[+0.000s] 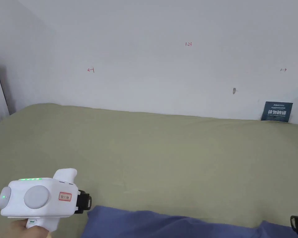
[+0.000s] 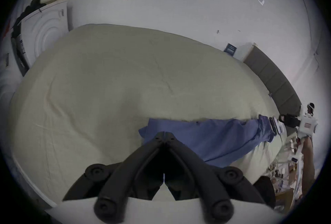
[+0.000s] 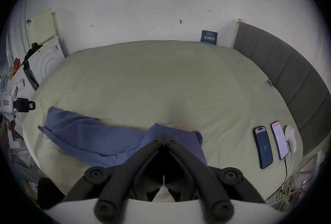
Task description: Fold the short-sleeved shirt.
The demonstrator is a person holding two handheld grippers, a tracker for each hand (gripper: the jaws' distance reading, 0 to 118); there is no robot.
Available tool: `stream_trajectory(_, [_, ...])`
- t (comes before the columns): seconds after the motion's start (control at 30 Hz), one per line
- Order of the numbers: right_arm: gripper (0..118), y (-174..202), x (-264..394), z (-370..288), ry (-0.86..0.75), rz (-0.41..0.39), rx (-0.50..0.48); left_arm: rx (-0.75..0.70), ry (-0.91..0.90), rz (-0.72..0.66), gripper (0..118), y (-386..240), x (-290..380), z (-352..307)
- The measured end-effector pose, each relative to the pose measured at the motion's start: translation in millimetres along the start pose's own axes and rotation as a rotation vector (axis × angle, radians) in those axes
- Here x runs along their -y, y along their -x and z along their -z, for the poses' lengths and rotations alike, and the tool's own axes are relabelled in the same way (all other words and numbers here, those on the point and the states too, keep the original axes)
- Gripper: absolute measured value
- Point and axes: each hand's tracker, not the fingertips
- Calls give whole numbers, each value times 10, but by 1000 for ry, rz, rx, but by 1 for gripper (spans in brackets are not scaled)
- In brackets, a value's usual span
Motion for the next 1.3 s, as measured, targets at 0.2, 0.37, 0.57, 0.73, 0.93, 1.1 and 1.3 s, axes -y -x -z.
stream_trajectory(0.2, [0,0,38,-21,-4,0,-14,370,133,-135,0,687,8,158])
stream_trajectory(0.37, [0,32,58,30,5,9,-28,424,134,-217,0,1042,103,362])
stream_trajectory(0.57, [0,77,28,120,20,-3,-48,449,140,-250,116,1216,133,554])
stream_trajectory(0.73, [0,92,26,158,22,9,-60,561,233,-324,115,996,348,828])
stream_trajectory(0.93, [0,134,48,174,26,7,-80,692,172,-447,69,977,469,1124])
stream_trajectory(1.1, [0,141,55,168,30,12,-89,532,154,-426,4,1023,610,1248])
stream_trajectory(1.3, [0,53,-22,74,19,-5,-85,628,9,-334,4,538,198,778])
